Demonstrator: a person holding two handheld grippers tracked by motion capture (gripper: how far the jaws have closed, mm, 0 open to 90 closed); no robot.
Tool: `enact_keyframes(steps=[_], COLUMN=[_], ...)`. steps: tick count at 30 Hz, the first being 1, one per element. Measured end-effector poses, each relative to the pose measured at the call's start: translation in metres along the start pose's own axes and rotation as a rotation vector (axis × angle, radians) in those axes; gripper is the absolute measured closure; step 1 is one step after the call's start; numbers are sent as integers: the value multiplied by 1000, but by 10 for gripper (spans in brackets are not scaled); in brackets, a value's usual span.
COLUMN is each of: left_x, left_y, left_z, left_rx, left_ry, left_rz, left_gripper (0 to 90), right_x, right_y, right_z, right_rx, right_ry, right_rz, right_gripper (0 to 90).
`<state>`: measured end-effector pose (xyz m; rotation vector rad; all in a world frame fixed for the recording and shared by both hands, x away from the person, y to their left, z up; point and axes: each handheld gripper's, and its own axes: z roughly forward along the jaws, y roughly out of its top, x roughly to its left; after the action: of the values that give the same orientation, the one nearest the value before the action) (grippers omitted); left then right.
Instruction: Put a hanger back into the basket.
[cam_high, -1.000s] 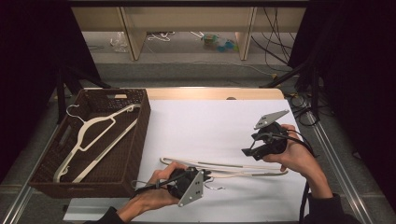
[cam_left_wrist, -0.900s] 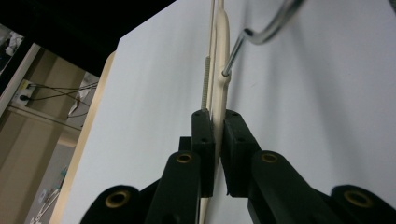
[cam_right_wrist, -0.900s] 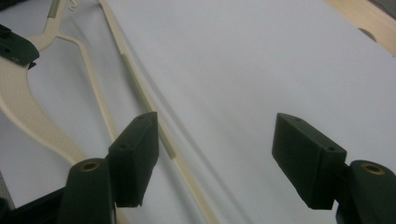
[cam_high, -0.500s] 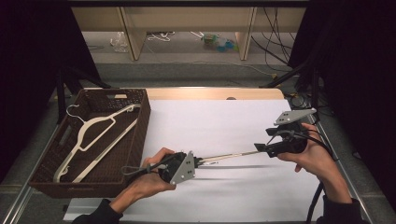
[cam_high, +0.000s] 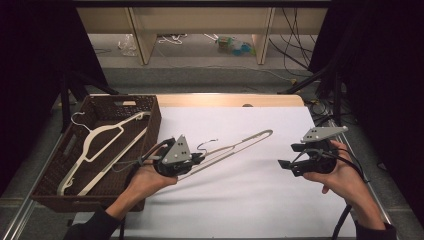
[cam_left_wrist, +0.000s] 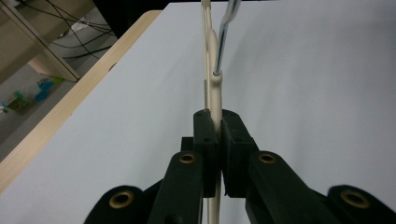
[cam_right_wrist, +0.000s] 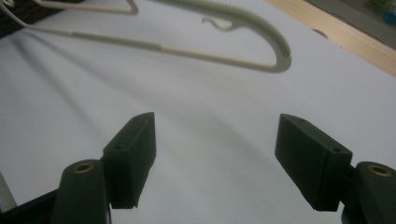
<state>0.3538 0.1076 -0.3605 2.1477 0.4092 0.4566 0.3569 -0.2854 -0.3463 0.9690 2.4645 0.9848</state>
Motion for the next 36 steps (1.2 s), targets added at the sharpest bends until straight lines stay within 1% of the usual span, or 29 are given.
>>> enact_keyframes(steps=[2, 3, 4, 7, 9, 10, 11, 12, 13, 14, 15, 16, 18, 19, 20, 21, 22, 23, 24, 25, 26, 27, 28, 29, 30, 31, 33, 35, 36], left_x=[4, 6, 6, 11, 14, 15, 18, 18, 21, 22, 24, 26, 28, 30, 32, 36, 36, 39, 42, 48, 48, 54, 54, 57, 59, 66, 70, 78, 78], left_y=[2, 4, 4, 6, 7, 8, 9, 9, 12, 13, 14, 15, 17, 18, 19, 19, 19, 19, 18, 15, 15, 11, 11, 10, 9, 6, 4, 0, 0], left_z=[-7, -13, -13, -22, -28, -31, -38, -38, -46, -49, -54, -58, -63, -68, -74, -83, -83, -88, -93, -100, -100, -107, -107, -111, -114, -120, -123, -131, -131], left_rx=[-10, -25, -25, -46, -61, -66, -69, -69, -74, -80, -76, -83, -80, -86, -78, -86, -86, -88, -86, -118, -118, -141, -141, -137, -143, -148, -146, -135, -135], left_ry=[-11, -18, -18, -29, -38, -35, -51, -51, -71, -73, -84, -76, -73, -68, -56, -50, -50, -47, -54, -57, -57, -58, -58, -50, -44, -27, -21, 15, 15], left_rz=[-38, -79, -79, -154, -184, -198, -234, -234, -276, -289, -300, -311, -318, -322, -322, -336, -336, -342, -349, -382, -382, -413, -413, -420, -430, -437, -438, -462, -462], left_gripper=[859, 859, 859, 859, 859, 859, 859, 859, 859, 859, 859, 859, 859, 859, 859, 859, 859, 859, 859, 859, 859, 859, 859, 859, 860, 859, 860, 859, 860], right_x=[2, 3, 5, 7, 9, 10, 12, 14, 14, 14, 16, 16, 17, 18, 20, 20, 20, 21, 22, 23, 23, 24, 24, 24, 25, 27, 26, 27, 27], right_y=[-5, -8, -10, -14, -17, -19, -22, -23, -25, -25, -26, -26, -27, -27, -28, -29, -29, -29, -30, -30, -30, -33, -33, -33, -35, -37, -39, -41, -41], right_z=[3, 6, 6, 8, 11, 13, 17, 18, 21, 20, 22, 21, 22, 23, 23, 23, 23, 22, 23, 21, 21, 24, 24, 23, 25, 26, 26, 26, 26], right_rx=[7, 3, 5, -5, 3, 13, 18, 26, 15, 30, 27, 39, 43, 35, 31, 24, 24, 43, 19, 43, 43, 36, 36, 60, 38, 50, 62, 56, 56], right_ry=[3, 6, 7, -2, 3, 8, 8, 13, 13, 21, 20, 30, 26, 23, 31, 31, 31, 40, 34, 48, 48, 44, 44, 54, 47, 55, 59, 55, 55], right_rz=[-3, -16, 12, 3, 12, 2, 3, 16, 3, 1, 16, 12, 5, 14, 5, -3, -3, 4, 1, 27, 27, 22, 22, 21, 22, 39, 25, 33, 33], right_gripper=[303, 300, 300, 300, 300, 300, 300, 300, 300, 300, 300, 300, 300, 300, 300, 300, 300, 300, 300, 300, 300, 298, 298, 298, 298, 298, 298, 296, 296])
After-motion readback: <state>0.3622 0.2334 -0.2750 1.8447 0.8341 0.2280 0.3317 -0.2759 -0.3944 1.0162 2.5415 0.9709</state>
